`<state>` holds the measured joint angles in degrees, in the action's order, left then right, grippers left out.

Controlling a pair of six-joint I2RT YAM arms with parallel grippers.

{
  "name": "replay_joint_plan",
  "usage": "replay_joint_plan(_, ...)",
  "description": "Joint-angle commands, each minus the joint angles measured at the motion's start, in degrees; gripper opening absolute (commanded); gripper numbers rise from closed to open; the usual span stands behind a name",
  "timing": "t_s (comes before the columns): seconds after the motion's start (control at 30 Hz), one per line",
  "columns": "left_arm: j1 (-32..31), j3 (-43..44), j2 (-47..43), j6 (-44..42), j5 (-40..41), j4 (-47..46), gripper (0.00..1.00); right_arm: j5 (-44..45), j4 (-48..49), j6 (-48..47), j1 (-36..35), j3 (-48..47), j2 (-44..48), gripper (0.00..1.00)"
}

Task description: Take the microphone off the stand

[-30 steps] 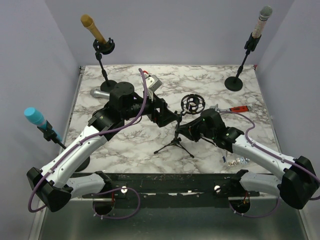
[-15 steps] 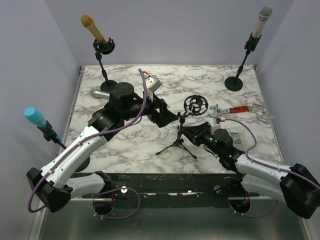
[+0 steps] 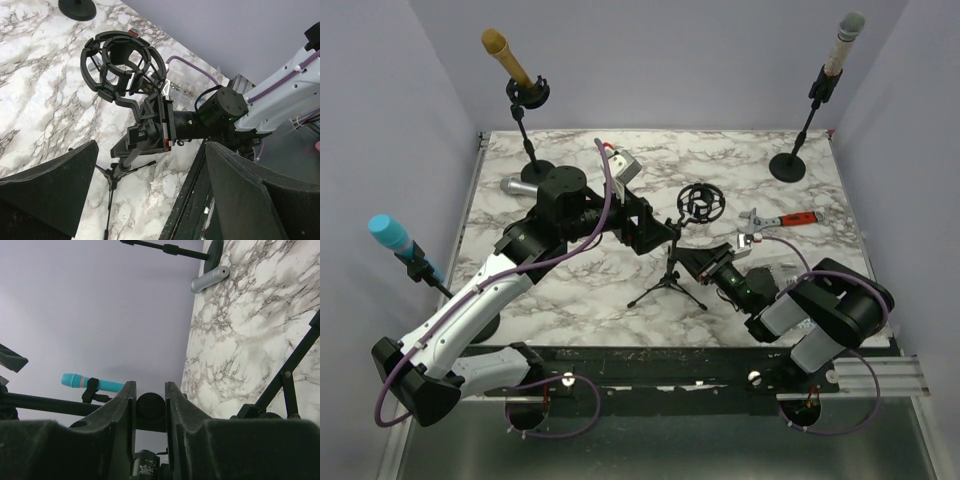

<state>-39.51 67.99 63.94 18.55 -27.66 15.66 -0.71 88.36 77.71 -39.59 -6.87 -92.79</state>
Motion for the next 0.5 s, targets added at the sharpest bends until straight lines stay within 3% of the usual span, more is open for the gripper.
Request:
replay_joint_plan(0.0,-0.32,-0.50,-0.40,-0.26,0.83,-0.88,0.91,-2.41,13.86,-9.67,-0.45,3.07,-5.70,0.01)
replay_joint_plan(0.13,-0.32,-0.15,-0.06,-0.44,0.85,-0.46,0.91,-2.06,12.01,-7.05,-0.48,3.83,-5.27,0.05)
replay_joint_plan(0.27,-0.32,-0.05,-0.11,-0.44,0.66,-0.37,0.91,-3.73,7.96,-4.19,-0.43,4.79,-2.96,0.53)
replay_joint_plan(0.37,-0.36,-0.05,-0.13,-0.53,0.87,-0.32,0.91,-5.15,-6.53,-2.52,-0.07,3.01,3.74,0.71)
replay_joint_plan(0.47,-0.35,-0.08,-0.05,-0.62,1.11,-0.27,0.91,-6.10,-31.99,-3.23,0.53,-3.28,14.29,0.77)
